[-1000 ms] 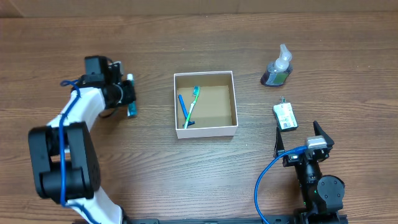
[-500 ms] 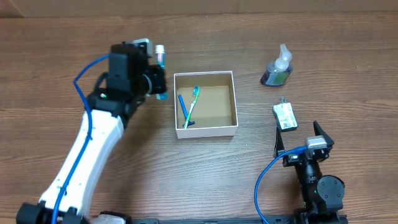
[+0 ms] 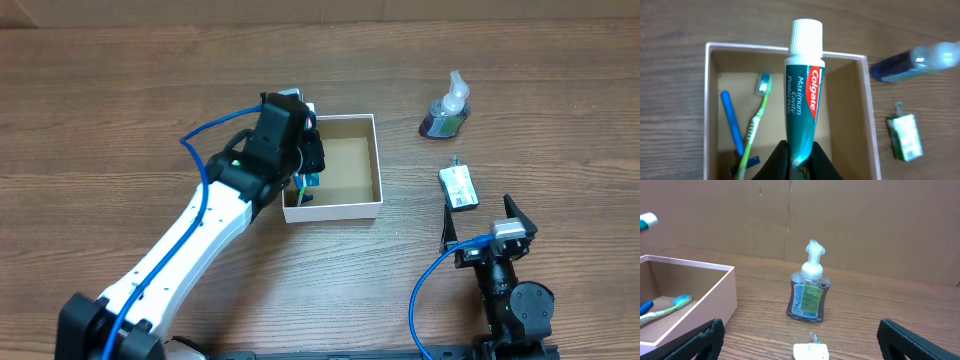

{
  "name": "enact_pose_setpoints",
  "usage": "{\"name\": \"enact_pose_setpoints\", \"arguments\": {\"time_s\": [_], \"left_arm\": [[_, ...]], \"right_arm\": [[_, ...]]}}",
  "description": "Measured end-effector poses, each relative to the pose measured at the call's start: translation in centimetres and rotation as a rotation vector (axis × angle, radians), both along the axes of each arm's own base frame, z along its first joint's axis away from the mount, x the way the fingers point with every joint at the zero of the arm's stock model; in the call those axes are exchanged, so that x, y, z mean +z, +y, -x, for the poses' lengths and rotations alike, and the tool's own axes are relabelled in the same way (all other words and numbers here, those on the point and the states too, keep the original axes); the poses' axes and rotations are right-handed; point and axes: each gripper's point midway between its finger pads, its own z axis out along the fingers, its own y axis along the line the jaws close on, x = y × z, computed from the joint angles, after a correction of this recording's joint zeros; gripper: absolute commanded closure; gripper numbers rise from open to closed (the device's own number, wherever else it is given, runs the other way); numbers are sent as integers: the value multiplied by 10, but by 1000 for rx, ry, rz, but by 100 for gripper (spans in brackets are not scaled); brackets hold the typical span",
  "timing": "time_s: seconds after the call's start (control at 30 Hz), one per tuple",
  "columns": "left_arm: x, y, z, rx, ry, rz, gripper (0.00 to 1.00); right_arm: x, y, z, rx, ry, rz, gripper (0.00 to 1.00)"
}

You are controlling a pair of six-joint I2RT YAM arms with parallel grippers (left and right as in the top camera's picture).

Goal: Pack container

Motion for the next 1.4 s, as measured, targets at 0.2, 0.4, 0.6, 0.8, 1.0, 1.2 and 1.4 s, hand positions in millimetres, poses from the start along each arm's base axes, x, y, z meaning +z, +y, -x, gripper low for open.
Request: {"name": "enact_pose_setpoints", "arguments": {"time_s": [0.2,0.4,0.6,0.8,1.0,1.2,1.4], "left_arm": [[-35,2,-3,29,75,-48,87],[-66,-1,-2,30,140,-87,59],[-66,-2,-4,38,138,-83,51],[-16,4,-6,45,92,-61,44],[88,54,-7,132,-76,-85,0],[127,137,4,304,-148,-205,0],[121,185,11,410,-103,-301,0]], "right_arm": [[0,0,0,-1,0,-1,0],[0,0,0,0,0,0,0],[0,0,0,0,0,0,0],[0,0,0,0,0,0,0],[0,0,0,0,0,0,0],[0,0,0,0,0,0,0],[0,0,0,0,0,0,0]]}}
